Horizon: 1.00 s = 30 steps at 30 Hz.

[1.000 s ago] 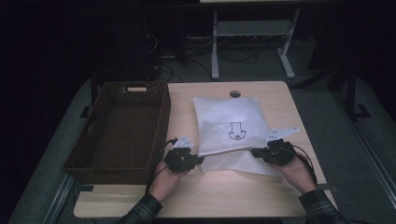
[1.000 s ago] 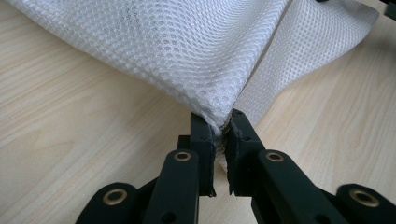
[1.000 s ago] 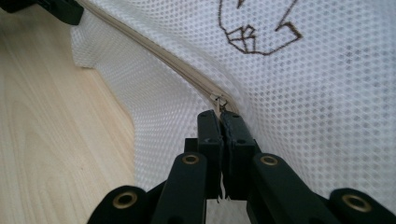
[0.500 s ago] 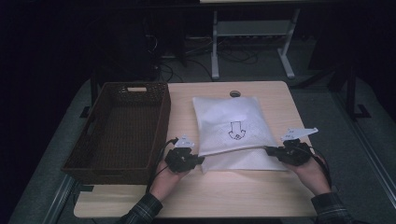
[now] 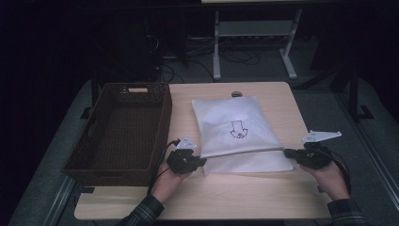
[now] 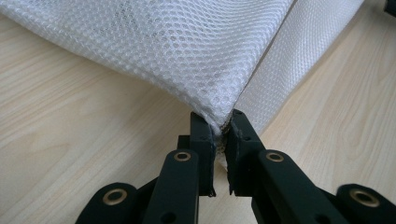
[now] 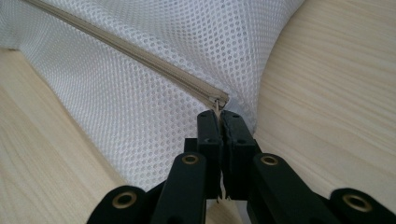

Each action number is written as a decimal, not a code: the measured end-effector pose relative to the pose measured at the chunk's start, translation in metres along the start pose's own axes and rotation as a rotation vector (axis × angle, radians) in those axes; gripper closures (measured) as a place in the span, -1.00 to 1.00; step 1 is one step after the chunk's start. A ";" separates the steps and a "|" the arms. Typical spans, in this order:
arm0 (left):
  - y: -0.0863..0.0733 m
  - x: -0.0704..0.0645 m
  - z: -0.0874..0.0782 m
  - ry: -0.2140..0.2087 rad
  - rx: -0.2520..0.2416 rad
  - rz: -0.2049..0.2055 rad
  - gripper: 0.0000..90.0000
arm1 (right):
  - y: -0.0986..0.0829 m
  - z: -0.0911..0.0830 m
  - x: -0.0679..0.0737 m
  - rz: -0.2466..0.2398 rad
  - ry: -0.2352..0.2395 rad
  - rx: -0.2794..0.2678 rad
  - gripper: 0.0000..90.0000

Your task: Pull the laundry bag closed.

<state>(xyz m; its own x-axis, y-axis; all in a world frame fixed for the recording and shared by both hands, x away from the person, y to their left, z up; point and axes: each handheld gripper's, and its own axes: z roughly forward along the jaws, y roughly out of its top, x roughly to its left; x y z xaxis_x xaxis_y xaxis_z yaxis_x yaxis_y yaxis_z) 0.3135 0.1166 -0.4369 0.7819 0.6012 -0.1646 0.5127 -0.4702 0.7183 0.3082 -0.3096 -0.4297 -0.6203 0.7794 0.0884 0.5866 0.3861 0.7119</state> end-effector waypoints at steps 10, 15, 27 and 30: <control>-0.002 0.001 0.001 -0.025 -0.020 0.002 -0.17 | 0.000 0.002 0.001 0.003 0.002 -0.036 0.10; -0.002 -0.001 0.003 0.008 -0.028 -0.004 -0.58 | -0.001 0.008 0.005 0.005 0.021 -0.066 -0.44; -0.013 -0.021 -0.010 -0.011 -0.044 0.025 -0.65 | -0.001 0.016 0.033 0.004 -0.070 -0.131 -0.71; -0.020 -0.026 -0.013 -0.016 -0.029 0.041 -0.65 | -0.009 0.011 0.038 0.005 -0.072 -0.129 -0.71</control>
<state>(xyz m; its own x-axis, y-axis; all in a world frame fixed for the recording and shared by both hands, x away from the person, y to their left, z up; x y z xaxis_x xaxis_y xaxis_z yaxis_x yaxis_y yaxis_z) 0.2786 0.1189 -0.4389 0.8078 0.5712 -0.1453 0.4699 -0.4754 0.7437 0.2849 -0.2776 -0.4406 -0.5757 0.8164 0.0456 0.5149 0.3187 0.7958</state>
